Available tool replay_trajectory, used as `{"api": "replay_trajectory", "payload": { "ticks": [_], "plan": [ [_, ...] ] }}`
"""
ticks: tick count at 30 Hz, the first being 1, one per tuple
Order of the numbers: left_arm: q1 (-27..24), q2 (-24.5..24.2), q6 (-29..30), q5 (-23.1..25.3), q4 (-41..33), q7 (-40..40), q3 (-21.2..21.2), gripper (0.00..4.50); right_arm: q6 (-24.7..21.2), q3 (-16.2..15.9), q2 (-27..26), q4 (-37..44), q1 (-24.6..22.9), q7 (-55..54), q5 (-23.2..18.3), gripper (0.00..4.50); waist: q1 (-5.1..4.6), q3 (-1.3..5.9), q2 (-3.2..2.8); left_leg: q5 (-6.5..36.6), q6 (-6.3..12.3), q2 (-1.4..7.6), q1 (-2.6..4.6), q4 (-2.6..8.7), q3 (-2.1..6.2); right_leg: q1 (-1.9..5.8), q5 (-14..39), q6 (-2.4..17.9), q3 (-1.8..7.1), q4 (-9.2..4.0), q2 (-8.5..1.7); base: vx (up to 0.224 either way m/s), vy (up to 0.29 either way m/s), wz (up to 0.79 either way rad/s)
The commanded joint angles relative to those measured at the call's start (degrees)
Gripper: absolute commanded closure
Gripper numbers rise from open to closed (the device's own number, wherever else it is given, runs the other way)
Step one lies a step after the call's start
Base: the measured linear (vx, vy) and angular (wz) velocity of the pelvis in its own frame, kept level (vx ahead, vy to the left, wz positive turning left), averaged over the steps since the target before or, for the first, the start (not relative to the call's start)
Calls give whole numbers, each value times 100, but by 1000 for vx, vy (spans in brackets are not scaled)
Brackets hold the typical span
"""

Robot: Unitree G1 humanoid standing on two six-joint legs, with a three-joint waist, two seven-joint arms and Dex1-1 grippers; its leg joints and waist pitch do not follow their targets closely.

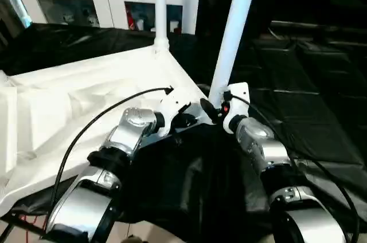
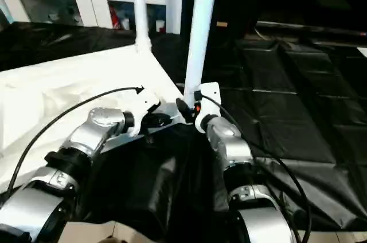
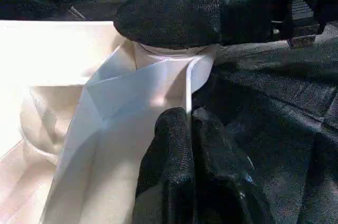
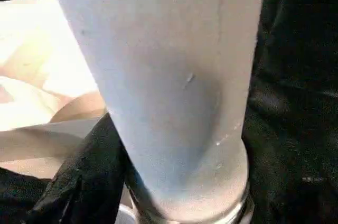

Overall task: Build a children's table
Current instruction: Rotate leg to tighten

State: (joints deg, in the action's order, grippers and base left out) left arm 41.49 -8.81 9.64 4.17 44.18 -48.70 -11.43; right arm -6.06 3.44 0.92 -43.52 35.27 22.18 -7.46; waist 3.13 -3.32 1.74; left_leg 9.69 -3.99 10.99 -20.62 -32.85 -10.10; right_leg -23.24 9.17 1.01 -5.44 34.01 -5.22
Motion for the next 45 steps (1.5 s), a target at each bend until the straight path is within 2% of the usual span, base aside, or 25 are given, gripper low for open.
{"api": "replay_trajectory", "payload": {
  "ticks": [1, 5, 6, 8, 13, 16, 19, 22, 23, 24, 25, 27, 29, 31, 34, 36, 40, 43, 44, 45],
  "plan": [
    [105, 268, -390, -255, -224, -306, -88, 450, -134, -205, -240, -25, -20, 619, -292, 104, 10, 415, 3, 1185, 293, 196, 15, 342, 27, 336, 1253, 1192, 312, -394, -352, 0, 0, 0],
    [-2, 150, -524, -321, -326, -570, -127, 450, -153, -382, -68, 171, -103, 1149, -299, 68, 16, 403, 0, 1287, 313, 209, 15, 347, 32, 333, 1458, 1161, 309, -418, -354, 0, 0, 0],
    [-95, 49, -670, -386, -444, -836, -149, 450, -143, -523, 116, 296, -166, 1523, -245, 65, 17, 407, -3, 1287, 312, 210, 16, 347, 36, 333, 1464, 1164, 308, -411, -355, 0, 0, 0],
    [-187, -47, -653, -460, -585, -1098, -166, 450, -156, -639, 292, 430, -236, 1895, -225, 65, 24, 403, 26, 1279, 340, 227, 19, 347, 33, 334, 1446, 1191, 310, -407, -358, 0, 0, 0],
    [-395, -350, -684, -549, -861, -1702, -233, 450, -180, -1007, 866, 951, -508, 3161, -254, 65, 88, 391, -8, 1329, 316, 248, 49, 356, 30, 304, 1529, 1209, 318, -407, -361, 0, 0, 0],
    [-461, -479, -691, -573, -947, -1931, -258, 450, -212, -1165, 1101, 1193, -637, 3662, -265, 65, 128, 388, 3, 1351, 312, 256, 39, 355, 26, 314, 1501, 1198, 321, -396, -360, 0, 0, 0],
    [-597, -703, -660, -590, -1139, -2338, -302, 450, -519, -1446, 1465, 1633, -819, 4428, -376, 65, 196, 386, 5, 1298, 347, 264, 37, 353, 21, 324, 1530, 1165, 314, -391, -354, 0, 0, 0],
    [-651, -806, -620, -619, -1225, -2530, -322, 450, -545, -1539, 1556, 1729, -863, 4602, -346, 65, 203, 389, 0, 1362, 312, 264, 42, 354, 23, 305, 1674, 1143, 307, -405, -362, 0, 0, 0],
    [-682, -863, -578, -639, -1289, -2646, -341, 450, -549, -1567, 1579, 1739, -870, 4636, -320, 65, 203, 385, 0, 1398, 277, 266, 39, 357, 28, 298, 1729, 1129, 311, -403, -364, 0, 0, 0],
    [-692, -880, -562, -646, -1312, -2683, -349, 450, -552, -1572, 1583, 1739, -871, 4644, -315, 65, 190, 384, 26, 1407, 271, 266, 33, 362, 28, 299, 1752, 1117, 310, -405, -359, 0, 0, 0],
    [-709, -913, -544, -654, -1352, -2735, -366, 450, -568, -1575, 1584, 1737, -870, 4657, -315, 90, 190, 383, 13, 1423, 254, 261, 35, 361, 32, 292, 1804, 1109, 310, -410, -366, 0, 0, 0],
    [-736, -943, -504, -666, -1415, -2782, -373, 450, -640, -1566, 1578, 1776, -875, 4678, -352, 97, 181, 384, 32, 1431, 227, 263, 37, 362, 35, 287, 1833, 1098, 312, -413, -369, 0, 0, 0],
    [-755, -950, -461, -678, -1455, -2815, -373, 450, -757, -1559, 1563, 1833, -873, 4720, -414, 100, 185, 388, 17, 1377, 234, 261, 43, 357, 31, 286, 1756, 1118, 317, -406, -364, 0, 0, 0],
    [-773, -957, -426, -686, -1484, -2847, -374, 450, -816, -1566, 1558, 1877, -887, 4744, -436, 133, 190, 395, 26, 1280, 251, 258, 28, 352, 31, 299, 1637, 1135, 315, -386, -366, 0, 0, 0],
    [-781, -934, -404, -674, -1479, -2797, -363, 450, -857, -1589, 1523, 1896, -905, 4728, -446, 151, 191, 396, 19, 1233, 259, 256, 27, 348, 28, 297, 1585, 1146, 313, -381, -364, 0, 0, 0],
    [-760, -892, -401, -672, -1439, -2705, -337, 450, -860, -1574, 1471, 1865, -917, 4631, -426, 173, 190, 391, 17, 1296, 245, 253, 30, 350, 27, 295, 1671, 1126, 311, -397, -367, 0, 0, 0],
    [-713, -810, -380, -649, -1392, -2506, -289, 450, -844, -1520, 1368, 1759, -911, 4351, -380, 183, 178, 384, 15, 1424, 173, 248, 36, 359, 41, 290, 1918, 1040, 310, -425, -374, 0, 0, 0],
    [-547, -605, -360, -564, -1190, -2062, -200, 450, -801, -1294, 1009, 1291, -773, 3305, -168, 185, 150, 374, 4, 1503, 93, 243, 44, 372, 54, 266, 2071, 993, 309, -445, -378, 0, 0, 0],
    [-512, -568, -363, -539, -1142, -1968, -189, 450, -771, -1255, 951, 1185, -734, 3098, -124, 187, 120, 377, 21, 1523, 37, 232, 27, 378, 62, 282, 2118, 965, 303, -440, -371, 0, 0, 0],
    [-430, -483, -369, -482, -1029, -1748, -162, 450, -699, -1163, 815, 938, -644, 2613, -21, 187, 88, 366, 2, 1597, -8, 234, 39, 382, 65, 256, 2169, 966, 306, -449, -369, 0, 0, 0]
  ]
}}
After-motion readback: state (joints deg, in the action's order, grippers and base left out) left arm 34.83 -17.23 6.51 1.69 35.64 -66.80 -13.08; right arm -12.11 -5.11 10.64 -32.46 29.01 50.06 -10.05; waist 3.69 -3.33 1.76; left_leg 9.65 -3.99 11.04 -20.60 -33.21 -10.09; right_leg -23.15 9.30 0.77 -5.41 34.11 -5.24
